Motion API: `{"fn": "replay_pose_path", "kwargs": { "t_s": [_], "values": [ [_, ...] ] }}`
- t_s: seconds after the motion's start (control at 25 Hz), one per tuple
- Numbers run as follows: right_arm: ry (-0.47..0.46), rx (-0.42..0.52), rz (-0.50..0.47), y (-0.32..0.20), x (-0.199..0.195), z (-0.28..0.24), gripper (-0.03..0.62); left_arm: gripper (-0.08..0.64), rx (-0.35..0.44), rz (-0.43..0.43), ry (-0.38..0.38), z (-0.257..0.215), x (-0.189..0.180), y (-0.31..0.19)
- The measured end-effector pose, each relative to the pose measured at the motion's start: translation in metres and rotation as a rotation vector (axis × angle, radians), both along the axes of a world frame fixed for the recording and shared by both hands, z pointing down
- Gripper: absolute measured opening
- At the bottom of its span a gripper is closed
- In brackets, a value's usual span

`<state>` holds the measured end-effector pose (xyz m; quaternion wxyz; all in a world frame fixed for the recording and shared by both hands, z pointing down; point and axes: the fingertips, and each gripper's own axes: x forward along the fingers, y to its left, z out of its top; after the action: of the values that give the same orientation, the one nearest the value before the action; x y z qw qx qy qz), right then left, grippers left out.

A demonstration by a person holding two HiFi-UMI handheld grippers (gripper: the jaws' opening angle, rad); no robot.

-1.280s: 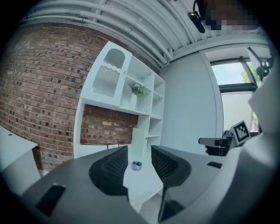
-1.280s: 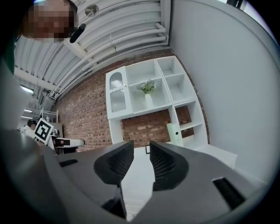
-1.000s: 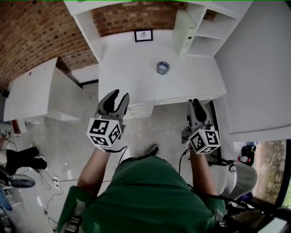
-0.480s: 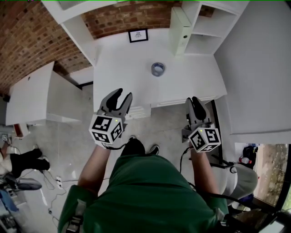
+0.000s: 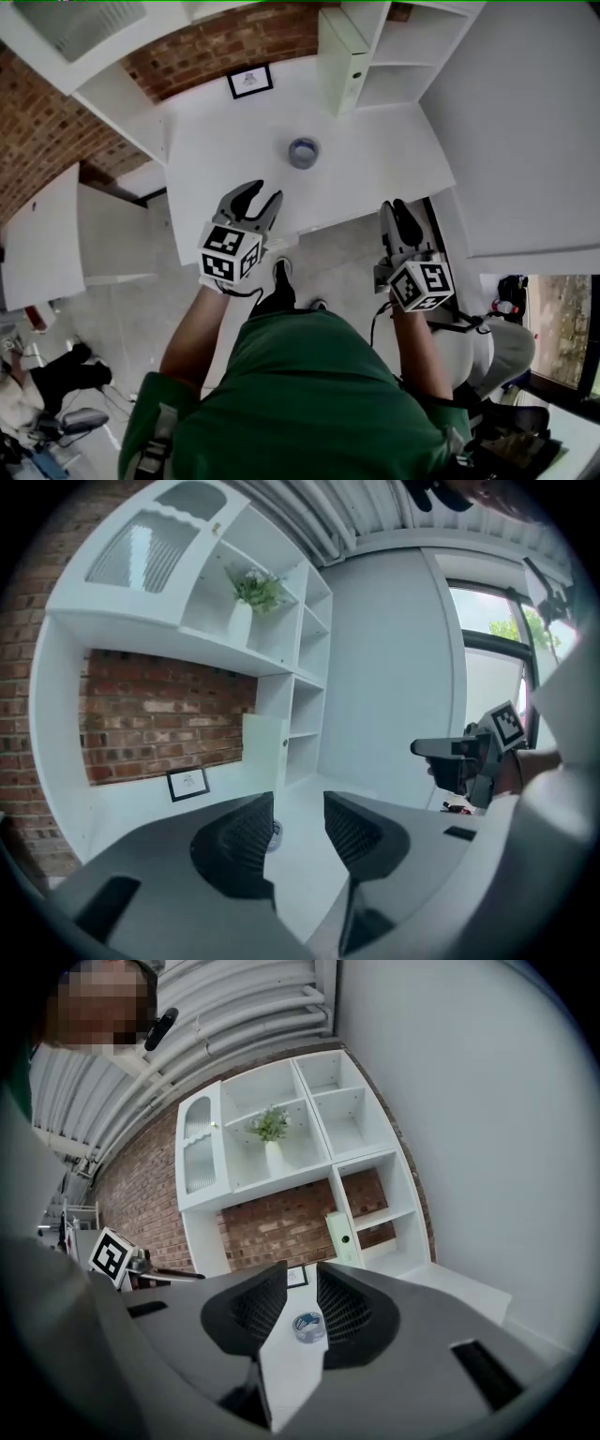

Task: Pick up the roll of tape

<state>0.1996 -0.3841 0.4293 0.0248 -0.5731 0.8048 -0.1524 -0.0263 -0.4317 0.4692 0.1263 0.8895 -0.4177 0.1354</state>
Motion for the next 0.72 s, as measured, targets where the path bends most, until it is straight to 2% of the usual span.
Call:
{"fn": "replay_pose_path", "kwargs": {
  "t_s": [0.16,0.32,0.44,0.72],
  "values": [
    [0.012,-0.027,0.038,-0.030,-0.007,0.005,0.112,0.169,-0.042,0.080,-0.039,0.027,0.004,-0.040],
    [0.030,-0.048,0.072,-0.057,-0.015,0.011,0.112,0.169,-0.029,0.177,-0.157,0.053,0.011,-0.081],
    [0.038,-0.072,0.110,-0.070,-0.015,0.017,0.112,0.170,-0.054,0.275,-0.238,0.081,0.023,-0.104],
    [0.073,-0.123,0.229,-0.067,0.005,0.025,0.112,0.172,-0.090,0.474,-0.399,0.153,0.062,-0.139]
  ]
}}
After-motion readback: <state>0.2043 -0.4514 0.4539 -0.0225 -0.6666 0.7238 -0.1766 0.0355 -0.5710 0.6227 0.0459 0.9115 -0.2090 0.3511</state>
